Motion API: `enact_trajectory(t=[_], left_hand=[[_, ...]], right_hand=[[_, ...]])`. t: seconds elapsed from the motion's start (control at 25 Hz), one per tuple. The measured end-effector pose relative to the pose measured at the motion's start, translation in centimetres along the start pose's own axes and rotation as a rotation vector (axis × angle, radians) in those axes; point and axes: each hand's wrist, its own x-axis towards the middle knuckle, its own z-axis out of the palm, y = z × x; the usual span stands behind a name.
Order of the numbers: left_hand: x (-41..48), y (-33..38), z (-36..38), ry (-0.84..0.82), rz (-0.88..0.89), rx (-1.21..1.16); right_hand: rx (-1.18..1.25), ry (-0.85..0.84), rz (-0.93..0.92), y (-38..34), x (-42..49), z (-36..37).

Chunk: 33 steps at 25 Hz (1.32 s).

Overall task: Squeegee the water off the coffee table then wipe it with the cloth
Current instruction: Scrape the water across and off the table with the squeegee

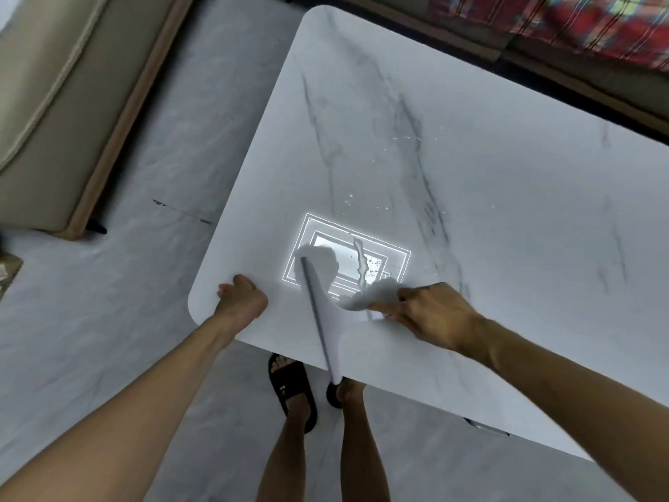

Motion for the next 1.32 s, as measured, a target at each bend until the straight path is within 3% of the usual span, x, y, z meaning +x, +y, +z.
enact_trajectory(t=[0.12, 0.24, 0.32, 0.4, 0.52, 0.6, 0.8, 1.04, 1.2, 1.32], left_hand=[[-0.4, 0.2, -0.2, -0.013, 0.0, -0.005], [-0.6, -0.1, -0.5, -0.028, 0.011, -0.066], [-0.8, -0.9, -0.7, 0.036, 0.009, -0.138], [-1.0, -2.0, -1.0, 0.209, -0.019, -0.231], [-1.0, -4.6, -2.3, 0.446, -0.042, -0.345], [-0.6, -6.5, -3.5, 0.512, -0.033, -0.364], [0.1, -8.2, -3.9, 0.376, 0.026, -0.274], [0.2, -4.3, -2.3, 0.149, 0.14, -0.137], [0.3, -0.5, -2.0, 0.104, 0.183, -0.126], [0.2, 1.1, -1.7, 0.093, 0.194, -0.127]], right_hand=[[-0.016, 0.012, 0.167, 4.4, -4.3, -1.4], [-0.145, 0.071, 0.222, 5.9, -6.8, -3.1], [-0.143, 0.142, 0.174, 4.3, -5.9, -4.0], [-0.103, 0.2, 0.022, 0.8, -2.6, -4.0], [0.015, 0.075, -0.154, -6.6, 5.3, -2.9], [0.04, 0.025, -0.18, -10.6, 10.1, -2.5], [-0.007, 0.052, -0.1, -9.9, 13.0, -2.9], [0.003, 0.089, 0.188, 0.7, 3.1, -3.6], [-0.04, 0.158, 0.43, 5.8, -3.8, -3.7], [-0.092, 0.179, 0.475, 6.2, -5.8, -4.4]])
